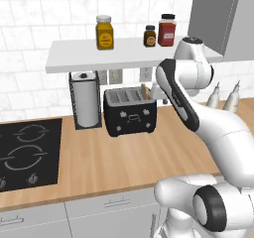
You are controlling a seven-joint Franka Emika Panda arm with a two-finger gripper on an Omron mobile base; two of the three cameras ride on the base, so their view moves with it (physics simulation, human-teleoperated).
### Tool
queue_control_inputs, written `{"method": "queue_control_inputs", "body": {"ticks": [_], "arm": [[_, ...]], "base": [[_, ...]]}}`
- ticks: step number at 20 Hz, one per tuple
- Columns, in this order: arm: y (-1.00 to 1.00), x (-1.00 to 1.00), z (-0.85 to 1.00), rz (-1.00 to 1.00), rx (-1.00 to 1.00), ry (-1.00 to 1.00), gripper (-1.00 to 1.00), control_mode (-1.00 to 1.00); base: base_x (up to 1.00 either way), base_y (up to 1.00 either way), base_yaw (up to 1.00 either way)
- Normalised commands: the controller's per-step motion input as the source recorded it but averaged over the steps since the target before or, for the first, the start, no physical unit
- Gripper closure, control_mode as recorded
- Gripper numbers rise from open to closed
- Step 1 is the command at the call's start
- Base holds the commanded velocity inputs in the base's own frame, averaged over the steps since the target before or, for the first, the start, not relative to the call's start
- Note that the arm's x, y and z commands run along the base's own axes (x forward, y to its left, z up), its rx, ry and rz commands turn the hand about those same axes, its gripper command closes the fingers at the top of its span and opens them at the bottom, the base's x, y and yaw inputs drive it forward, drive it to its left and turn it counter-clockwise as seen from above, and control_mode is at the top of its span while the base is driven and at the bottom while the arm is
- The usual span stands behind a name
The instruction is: Start the toaster. Once the lever pops up, take the bread to the plate on the dining counter.
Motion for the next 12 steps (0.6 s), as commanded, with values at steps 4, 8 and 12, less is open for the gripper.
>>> {"method": "queue_control_inputs", "body": {"ticks": [4, 8, 12], "arm": [[0.00, -0.22, 0.00, 0.00, 0.00, 0.00, -1.00, -1.00], [0.00, -0.68, -0.28, 0.01, 0.00, -0.07, -1.00, -1.00], [0.03, -0.50, -0.46, 0.00, 0.00, -0.21, -1.00, -1.00]], "base": [[0.00, 0.00, 0.00], [0.00, 0.00, 0.00], [0.00, 0.00, 0.00]]}}
